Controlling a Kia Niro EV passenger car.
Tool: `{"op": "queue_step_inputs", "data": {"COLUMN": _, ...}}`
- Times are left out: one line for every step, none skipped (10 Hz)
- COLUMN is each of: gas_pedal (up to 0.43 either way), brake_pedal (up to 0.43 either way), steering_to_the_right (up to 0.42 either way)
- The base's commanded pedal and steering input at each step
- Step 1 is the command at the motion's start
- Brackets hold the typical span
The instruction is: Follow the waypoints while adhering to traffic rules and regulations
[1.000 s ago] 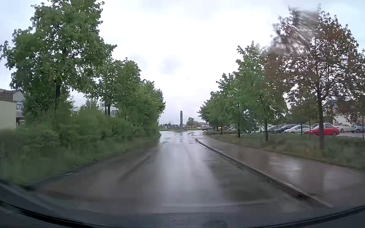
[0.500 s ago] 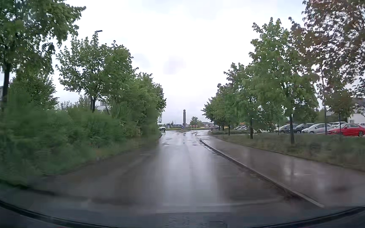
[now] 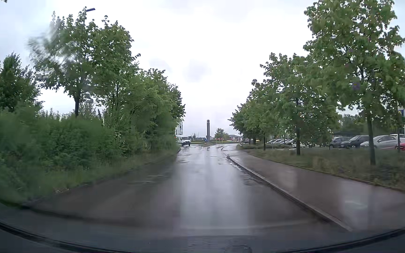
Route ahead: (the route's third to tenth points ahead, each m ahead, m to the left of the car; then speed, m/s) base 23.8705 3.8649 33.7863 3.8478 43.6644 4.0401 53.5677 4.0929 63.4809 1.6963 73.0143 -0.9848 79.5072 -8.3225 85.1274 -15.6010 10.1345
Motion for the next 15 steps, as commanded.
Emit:
{"op": "queue_step_inputs", "data": {"gas_pedal": 0.118, "brake_pedal": 0.0, "steering_to_the_right": -0.014}}
{"op": "queue_step_inputs", "data": {"gas_pedal": 0.118, "brake_pedal": 0.0, "steering_to_the_right": -0.014}}
{"op": "queue_step_inputs", "data": {"gas_pedal": 0.11, "brake_pedal": 0.0, "steering_to_the_right": -0.014}}
{"op": "queue_step_inputs", "data": {"gas_pedal": 0.11, "brake_pedal": 0.0, "steering_to_the_right": -0.013}}
{"op": "queue_step_inputs", "data": {"gas_pedal": 0.11, "brake_pedal": 0.0, "steering_to_the_right": -0.009}}
{"op": "queue_step_inputs", "data": {"gas_pedal": 0.098, "brake_pedal": 0.0, "steering_to_the_right": -0.006}}
{"op": "queue_step_inputs", "data": {"gas_pedal": 0.087, "brake_pedal": 0.0, "steering_to_the_right": -0.005}}
{"op": "queue_step_inputs", "data": {"gas_pedal": 0.087, "brake_pedal": 0.0, "steering_to_the_right": -0.005}}
{"op": "queue_step_inputs", "data": {"gas_pedal": 0.087, "brake_pedal": 0.0, "steering_to_the_right": -0.004}}
{"op": "queue_step_inputs", "data": {"gas_pedal": 0.087, "brake_pedal": 0.0, "steering_to_the_right": -0.004}}
{"op": "queue_step_inputs", "data": {"gas_pedal": 0.087, "brake_pedal": 0.0, "steering_to_the_right": -0.004}}
{"op": "queue_step_inputs", "data": {"gas_pedal": 0.087, "brake_pedal": 0.0, "steering_to_the_right": -0.003}}
{"op": "queue_step_inputs", "data": {"gas_pedal": 0.087, "brake_pedal": 0.0, "steering_to_the_right": -0.004}}
{"op": "queue_step_inputs", "data": {"gas_pedal": 0.087, "brake_pedal": 0.0, "steering_to_the_right": -0.003}}
{"op": "queue_step_inputs", "data": {"gas_pedal": 0.087, "brake_pedal": 0.0, "steering_to_the_right": -0.003}}
